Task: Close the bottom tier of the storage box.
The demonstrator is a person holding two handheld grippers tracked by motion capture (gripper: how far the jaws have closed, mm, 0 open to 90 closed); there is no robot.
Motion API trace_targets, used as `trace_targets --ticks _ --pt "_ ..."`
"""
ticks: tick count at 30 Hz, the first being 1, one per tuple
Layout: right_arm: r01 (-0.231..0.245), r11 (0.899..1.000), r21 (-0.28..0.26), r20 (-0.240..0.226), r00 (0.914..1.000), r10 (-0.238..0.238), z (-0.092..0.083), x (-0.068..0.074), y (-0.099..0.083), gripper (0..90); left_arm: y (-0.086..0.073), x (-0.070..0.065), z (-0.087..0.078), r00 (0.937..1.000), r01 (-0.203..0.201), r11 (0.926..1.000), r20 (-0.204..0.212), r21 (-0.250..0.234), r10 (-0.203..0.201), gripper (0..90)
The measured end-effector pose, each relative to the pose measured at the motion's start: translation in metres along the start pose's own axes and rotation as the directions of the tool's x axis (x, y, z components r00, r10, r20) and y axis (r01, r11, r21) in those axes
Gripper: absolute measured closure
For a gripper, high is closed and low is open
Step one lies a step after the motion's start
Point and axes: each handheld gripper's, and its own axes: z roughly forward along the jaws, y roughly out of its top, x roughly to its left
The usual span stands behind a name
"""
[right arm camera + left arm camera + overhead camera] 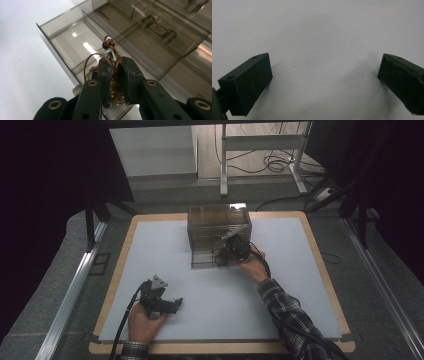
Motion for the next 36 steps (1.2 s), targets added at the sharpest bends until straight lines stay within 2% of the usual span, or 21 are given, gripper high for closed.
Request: trace_targets --ticks 18,26,36 --pt "-0.006 0.999 0.037 -0.011 0.9999 0.007 0.007 -0.002 -0.004 75.8 0.0 0.0 0.0 1.0 0.001 1.0 0.001 -0.001 -0.001 0.0" --pt "0.014 0.999 0.042 -0.006 0.9999 -0.014 0.006 0.001 -0.001 66.0 0.0 0.0 0.0 1.0 0.0 1.0 0.0 0.0 0.0 0.0" --pt "0.032 0.999 0.04 0.005 0.9995 -0.033 -0.003 0.004 0.005 58.0 0.0 0.0 0.0 1.0 0.0 1.0 0.0 0.0 0.0 0.0"
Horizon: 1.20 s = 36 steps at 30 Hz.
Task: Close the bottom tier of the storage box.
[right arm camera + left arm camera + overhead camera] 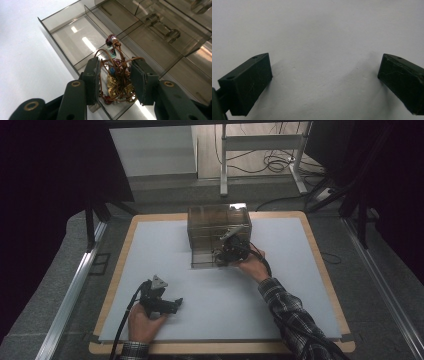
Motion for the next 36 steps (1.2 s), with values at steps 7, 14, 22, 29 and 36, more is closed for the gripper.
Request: trace_targets --ticks 7,14,22,29,36 --pt "0.006 1.0 0.003 0.0 1.0 -0.006 -0.008 0.002 0.002 56.6 0.0 0.0 0.0 1.0 0.002 1.0 0.001 -0.001 -0.002 0.0" --pt "0.014 1.0 -0.016 -0.001 0.9999 -0.014 -0.017 0.003 0.001 56.2 0.0 0.0 0.0 1.0 0.001 1.0 0.001 -0.001 -0.001 0.0" --pt "0.018 0.999 -0.037 -0.014 0.9997 -0.018 -0.027 0.007 -0.003 57.2 0.0 0.0 0.0 1.0 -0.002 1.0 0.0 0.001 0.002 0.0" --pt "0.016 0.999 -0.051 -0.038 0.9991 -0.018 -0.033 0.011 -0.011 64.3 0.0 0.0 0.0 1.0 0.001 1.0 0.001 -0.001 -0.001 0.0" --pt "0.018 0.999 -0.05 -0.053 0.9984 -0.021 -0.034 0.015 -0.02 65.3 0.0 0.0 0.0 1.0 0.001 1.0 0.001 0.0 -0.001 0.0"
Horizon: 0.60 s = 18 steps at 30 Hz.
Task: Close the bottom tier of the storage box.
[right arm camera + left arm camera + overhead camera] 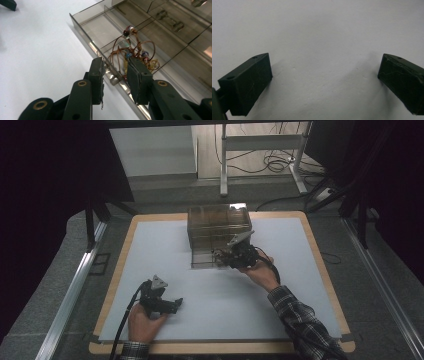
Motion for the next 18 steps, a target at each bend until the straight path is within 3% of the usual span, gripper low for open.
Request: trace_targets --ticks 18 --pt "0.004 1.0 0.022 -0.026 0.9997 -0.004 0.006 0.007 -0.019 60.2 0.0 0.0 0.0 1.0 0.0 1.0 0.0 0.0 0.0 0.0"
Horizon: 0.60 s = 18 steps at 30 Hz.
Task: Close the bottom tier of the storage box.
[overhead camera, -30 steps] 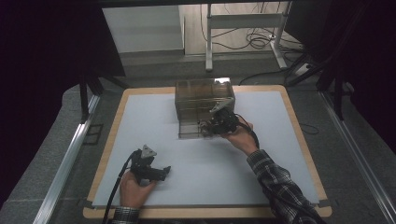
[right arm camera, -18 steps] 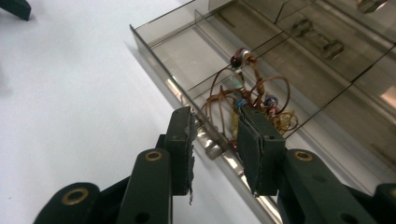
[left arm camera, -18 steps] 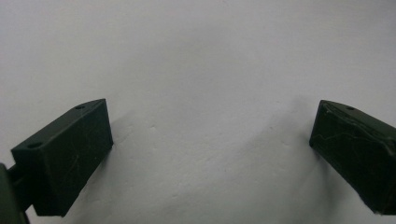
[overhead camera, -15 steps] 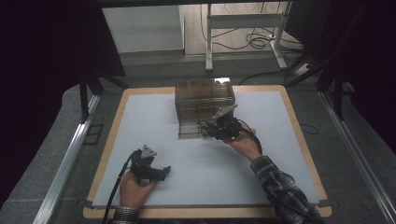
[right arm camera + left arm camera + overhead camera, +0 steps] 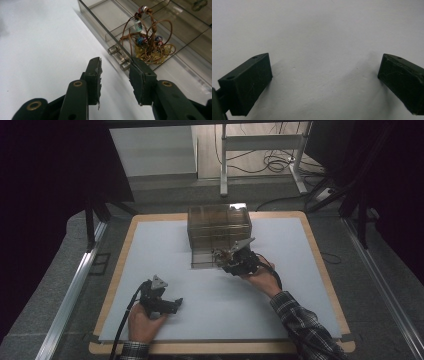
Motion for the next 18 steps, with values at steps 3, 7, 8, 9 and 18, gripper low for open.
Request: trace_targets --ticks 3,7,8,9,18 --pt "-0.001 1.0 0.001 -0.005 1.0 0.001 0.0015 0.0004 -0.0027 58.7 0.0 0.0 0.0 1.0 0.0 1.0 0.0 0.0 0.0 0.0" --pt "-0.002 1.0 0.006 -0.006 1.0 0.002 0.0043 0.0005 -0.0051 56.3 0.0 0.0 0.0 1.0 0.0 1.0 0.0 0.0 0.0 0.0" --pt "-0.004 1.0 0.008 -0.006 1.0 0.004 0.0049 0.0007 -0.0053 55.4 0.0 0.0 0.0 1.0 0.0 1.0 0.0 0.0 0.0 0.0" --pt "-0.001 1.0 0.007 -0.005 1.0 0.001 0.0054 0.0007 -0.0054 54.8 0.0 0.0 0.0 1.0 0.0 1.0 0.0 0.0 0.0 0.0" --pt "-0.003 1.0 0.016 -0.007 1.0 0.004 0.009 -0.0003 -0.0077 52.1 0.0 -0.0001 0.0 1.0 0.001 1.0 0.0 -0.001 -0.001 0.0"
